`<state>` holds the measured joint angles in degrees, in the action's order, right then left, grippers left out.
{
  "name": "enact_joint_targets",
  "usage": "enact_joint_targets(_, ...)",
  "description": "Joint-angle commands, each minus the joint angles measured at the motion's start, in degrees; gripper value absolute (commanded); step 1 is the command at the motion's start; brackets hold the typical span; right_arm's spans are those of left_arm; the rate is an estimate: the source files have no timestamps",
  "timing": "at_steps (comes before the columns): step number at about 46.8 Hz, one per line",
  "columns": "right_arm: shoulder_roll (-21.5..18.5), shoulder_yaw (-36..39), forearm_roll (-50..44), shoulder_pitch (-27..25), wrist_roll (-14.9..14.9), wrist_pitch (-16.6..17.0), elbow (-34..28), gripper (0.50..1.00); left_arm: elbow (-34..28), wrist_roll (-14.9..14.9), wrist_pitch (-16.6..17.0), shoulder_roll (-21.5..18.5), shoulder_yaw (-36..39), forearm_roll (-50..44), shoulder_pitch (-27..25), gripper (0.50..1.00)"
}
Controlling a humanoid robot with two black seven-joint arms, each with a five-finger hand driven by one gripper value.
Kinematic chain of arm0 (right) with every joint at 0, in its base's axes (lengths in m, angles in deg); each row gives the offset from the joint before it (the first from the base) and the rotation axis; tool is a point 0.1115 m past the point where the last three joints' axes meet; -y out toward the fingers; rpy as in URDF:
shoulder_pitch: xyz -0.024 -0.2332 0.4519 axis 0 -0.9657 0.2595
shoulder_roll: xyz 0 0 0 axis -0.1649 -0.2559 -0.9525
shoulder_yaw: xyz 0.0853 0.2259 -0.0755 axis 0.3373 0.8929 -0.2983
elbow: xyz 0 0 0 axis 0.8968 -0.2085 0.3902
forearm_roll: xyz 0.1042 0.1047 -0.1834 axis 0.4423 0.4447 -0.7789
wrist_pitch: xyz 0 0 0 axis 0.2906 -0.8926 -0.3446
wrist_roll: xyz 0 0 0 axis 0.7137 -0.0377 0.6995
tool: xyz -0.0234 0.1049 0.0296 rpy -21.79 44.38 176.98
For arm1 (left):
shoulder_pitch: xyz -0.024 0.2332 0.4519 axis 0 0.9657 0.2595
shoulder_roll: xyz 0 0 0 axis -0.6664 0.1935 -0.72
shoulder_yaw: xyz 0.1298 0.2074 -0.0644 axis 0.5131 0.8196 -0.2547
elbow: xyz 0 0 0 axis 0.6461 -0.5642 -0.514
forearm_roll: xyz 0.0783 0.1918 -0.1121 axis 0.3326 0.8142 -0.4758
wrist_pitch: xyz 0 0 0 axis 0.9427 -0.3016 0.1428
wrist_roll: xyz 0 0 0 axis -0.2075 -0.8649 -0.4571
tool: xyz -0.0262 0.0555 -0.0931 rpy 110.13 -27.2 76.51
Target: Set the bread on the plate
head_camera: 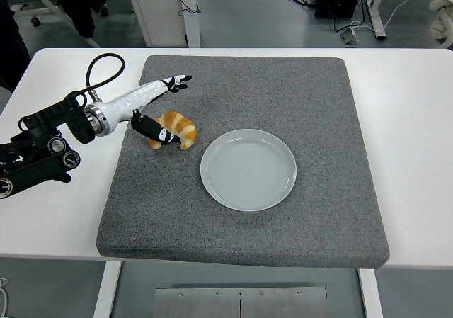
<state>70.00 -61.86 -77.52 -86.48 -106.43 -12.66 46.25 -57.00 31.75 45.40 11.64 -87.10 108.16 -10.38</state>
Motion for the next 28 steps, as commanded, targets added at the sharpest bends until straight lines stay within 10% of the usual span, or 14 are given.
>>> enact_joint_targets(1, 0.0, 0.0, 0.0, 0.0, 0.0, 0.0, 0.0, 1.0, 0.1, 0.0, 2.5, 0.1, 1.7, 1.7, 0.1, 0.963)
enact_joint_targets(28, 0.0, 0.0, 0.0, 0.0, 0.0, 0.0, 0.0, 1.0, 4.1, 0.3, 5.3, 0.8, 4.2, 2.2, 0.0, 0.961)
